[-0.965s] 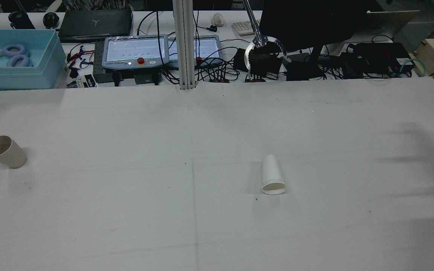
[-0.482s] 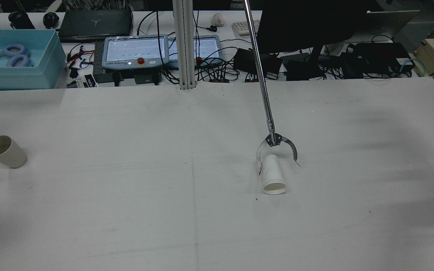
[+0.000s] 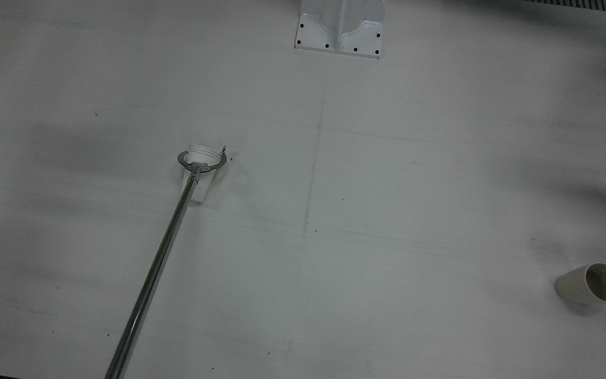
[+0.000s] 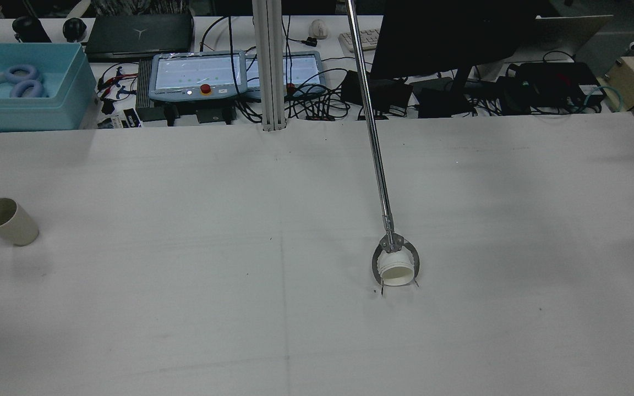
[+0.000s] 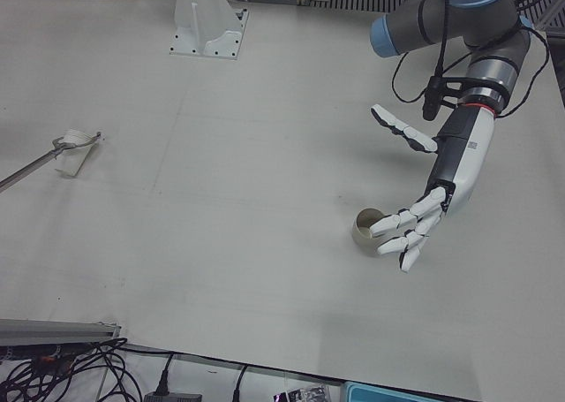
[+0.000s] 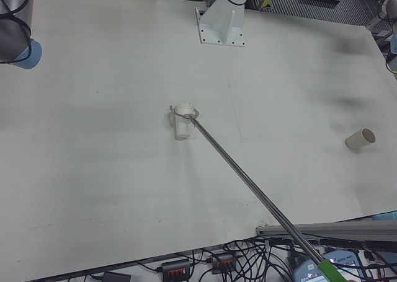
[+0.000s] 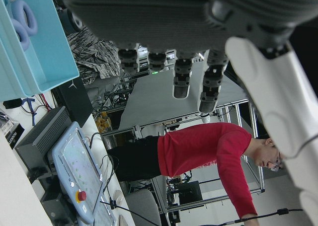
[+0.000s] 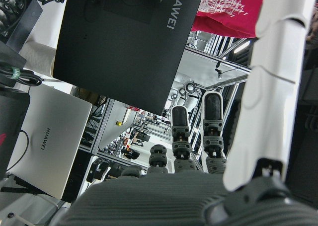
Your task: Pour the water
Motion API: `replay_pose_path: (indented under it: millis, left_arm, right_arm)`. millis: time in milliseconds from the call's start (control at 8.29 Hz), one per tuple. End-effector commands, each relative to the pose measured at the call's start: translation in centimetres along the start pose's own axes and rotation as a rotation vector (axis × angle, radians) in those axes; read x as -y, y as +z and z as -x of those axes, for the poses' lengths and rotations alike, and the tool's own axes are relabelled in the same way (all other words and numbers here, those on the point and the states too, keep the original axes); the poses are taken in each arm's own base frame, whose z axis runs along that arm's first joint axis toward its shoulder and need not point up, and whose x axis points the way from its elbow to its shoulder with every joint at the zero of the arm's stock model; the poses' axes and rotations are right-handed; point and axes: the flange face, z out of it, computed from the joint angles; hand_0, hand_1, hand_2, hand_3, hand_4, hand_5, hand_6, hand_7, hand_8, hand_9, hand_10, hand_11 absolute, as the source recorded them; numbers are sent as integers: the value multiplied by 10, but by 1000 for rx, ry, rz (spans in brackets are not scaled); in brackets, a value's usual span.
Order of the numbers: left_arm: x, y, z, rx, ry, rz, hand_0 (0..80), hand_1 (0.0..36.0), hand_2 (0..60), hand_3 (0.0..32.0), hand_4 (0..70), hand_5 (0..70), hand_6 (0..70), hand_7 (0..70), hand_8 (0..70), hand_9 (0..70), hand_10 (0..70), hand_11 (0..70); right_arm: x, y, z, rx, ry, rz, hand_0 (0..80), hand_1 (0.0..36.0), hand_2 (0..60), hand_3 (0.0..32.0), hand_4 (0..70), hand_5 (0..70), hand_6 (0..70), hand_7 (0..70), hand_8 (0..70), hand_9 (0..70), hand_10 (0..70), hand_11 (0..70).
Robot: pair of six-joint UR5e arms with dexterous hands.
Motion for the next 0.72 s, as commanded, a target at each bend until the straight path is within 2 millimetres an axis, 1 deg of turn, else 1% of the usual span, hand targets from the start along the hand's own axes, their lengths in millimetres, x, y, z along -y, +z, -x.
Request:
replay_pose_path:
  millis: [0, 121, 241, 362, 482, 603]
  left_arm:
    - [0, -21, 0, -2, -43, -5, 492, 0, 0, 0, 297, 81, 105, 180, 73, 39, 56, 84]
    - [2, -28, 1, -3, -82, -2, 479, 0, 0, 0, 268, 63, 92, 161, 75, 28, 51, 75]
    - [-7, -28, 0, -5, -85, 11, 461, 0, 0, 0, 258, 69, 91, 152, 72, 23, 50, 71]
    - [-11, -31, 1, 0, -89, -8, 464, 0, 0, 0, 227, 63, 76, 130, 59, 12, 48, 69]
    - [-5, -31, 2, 1, -111, -21, 483, 0, 0, 0, 197, 71, 63, 108, 40, 7, 44, 68]
    - [1, -34, 2, 0, -120, -23, 470, 0, 0, 0, 105, 51, 28, 36, 20, 0, 1, 3]
  right_arm:
    - [-37, -12, -5, 11, -118, -25, 621, 197, 0, 0, 230, 349, 170, 225, 78, 31, 0, 0]
    - [-53, -28, -2, 20, -93, 13, 575, 181, 0, 0, 147, 278, 121, 154, 48, 16, 0, 0]
    - [-80, -29, 17, 55, -50, 67, 550, 173, 0, 0, 103, 242, 87, 110, 25, 8, 0, 0]
    - [-111, -41, 49, 123, -34, 119, 554, 187, 0, 0, 92, 255, 85, 107, 28, 7, 0, 0]
    - [-122, -44, 52, 111, -45, 65, 566, 224, 70, 0, 102, 273, 93, 123, 36, 15, 0, 0]
    - [-132, -36, 51, 102, -47, 56, 576, 228, 78, 0, 168, 281, 117, 154, 41, 25, 0, 0]
